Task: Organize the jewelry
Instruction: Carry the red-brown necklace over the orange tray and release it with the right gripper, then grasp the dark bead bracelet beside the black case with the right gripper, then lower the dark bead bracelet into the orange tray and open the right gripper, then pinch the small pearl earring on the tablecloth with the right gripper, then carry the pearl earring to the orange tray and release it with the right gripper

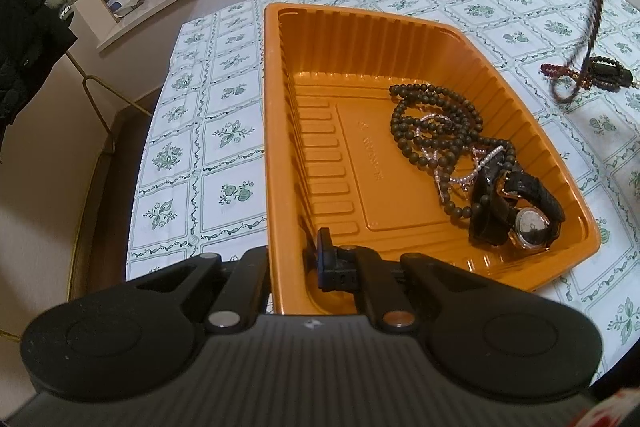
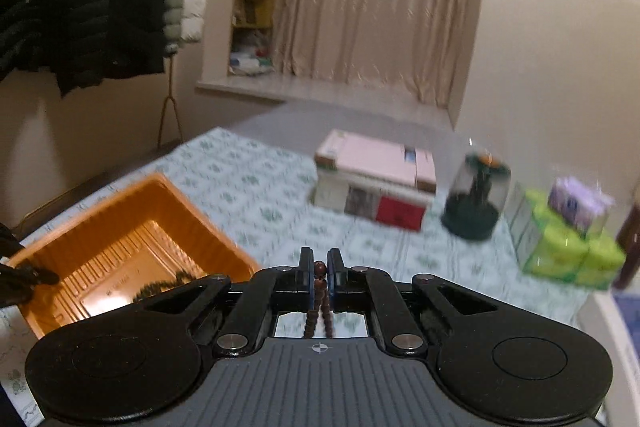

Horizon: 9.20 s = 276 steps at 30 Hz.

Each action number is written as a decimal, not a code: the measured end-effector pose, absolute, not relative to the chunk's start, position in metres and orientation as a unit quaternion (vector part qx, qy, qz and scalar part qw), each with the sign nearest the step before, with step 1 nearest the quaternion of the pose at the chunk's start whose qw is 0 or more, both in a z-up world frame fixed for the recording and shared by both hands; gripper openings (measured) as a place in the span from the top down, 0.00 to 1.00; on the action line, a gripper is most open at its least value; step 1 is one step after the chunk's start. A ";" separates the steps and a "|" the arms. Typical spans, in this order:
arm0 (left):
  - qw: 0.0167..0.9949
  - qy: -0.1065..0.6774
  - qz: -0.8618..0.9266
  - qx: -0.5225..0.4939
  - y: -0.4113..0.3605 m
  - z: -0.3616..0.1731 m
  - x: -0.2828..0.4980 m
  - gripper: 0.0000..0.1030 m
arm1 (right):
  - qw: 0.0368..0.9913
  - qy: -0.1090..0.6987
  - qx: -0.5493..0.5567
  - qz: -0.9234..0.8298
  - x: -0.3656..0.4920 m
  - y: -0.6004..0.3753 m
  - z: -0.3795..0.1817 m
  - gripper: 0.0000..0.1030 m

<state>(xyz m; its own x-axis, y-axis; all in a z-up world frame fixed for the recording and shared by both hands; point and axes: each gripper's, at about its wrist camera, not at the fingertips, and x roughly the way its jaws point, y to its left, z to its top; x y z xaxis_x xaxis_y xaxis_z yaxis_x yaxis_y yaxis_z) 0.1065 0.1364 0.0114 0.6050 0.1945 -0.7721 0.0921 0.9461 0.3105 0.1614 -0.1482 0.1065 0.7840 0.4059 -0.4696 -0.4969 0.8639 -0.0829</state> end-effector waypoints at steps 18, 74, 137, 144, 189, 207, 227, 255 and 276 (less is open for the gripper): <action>0.882 0.443 0.026 0.158 0.138 0.011 0.106 0.95 | 0.915 0.137 -0.133 0.356 0.150 -0.075 0.178 0.94; 0.884 0.444 0.027 0.143 0.142 0.007 0.105 0.95 | 0.885 0.290 -0.055 0.360 0.190 -0.078 0.070 0.58; 0.880 0.449 0.039 0.152 0.137 0.007 0.107 0.95 | 0.925 0.326 -0.055 0.189 0.194 -0.226 0.017 0.94; 0.881 0.447 0.035 0.149 0.138 0.008 0.106 0.95 | 0.925 0.297 -0.059 0.228 0.189 -0.201 0.054 0.94; 0.885 0.444 0.030 0.138 0.142 0.006 0.105 0.95 | 0.815 0.368 -0.036 0.447 0.152 -0.025 0.029 0.94; 0.885 0.444 0.033 0.139 0.142 0.007 0.105 0.95 | 0.864 0.394 0.065 0.308 0.151 -0.148 0.008 0.54; 0.884 0.445 0.035 0.140 0.142 0.007 0.104 0.95 | 0.909 0.397 0.090 0.090 0.138 -0.310 -0.034 0.54; 0.878 0.454 0.041 0.148 0.137 0.008 0.107 0.95 | 0.913 0.379 -0.078 0.130 0.170 -0.268 -0.059 0.92; 0.881 0.450 0.033 0.144 0.139 0.008 0.106 0.95 | 0.889 0.293 -0.071 0.343 0.150 -0.097 0.027 0.92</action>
<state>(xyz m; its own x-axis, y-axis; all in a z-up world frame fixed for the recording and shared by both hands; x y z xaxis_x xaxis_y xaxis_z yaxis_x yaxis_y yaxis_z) 0.1062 0.1392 0.0078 0.5928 0.1872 -0.7833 0.0718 0.9564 0.2830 0.1501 -0.0969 0.0271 0.5923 0.5691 -0.5704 -0.6519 0.7545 0.0758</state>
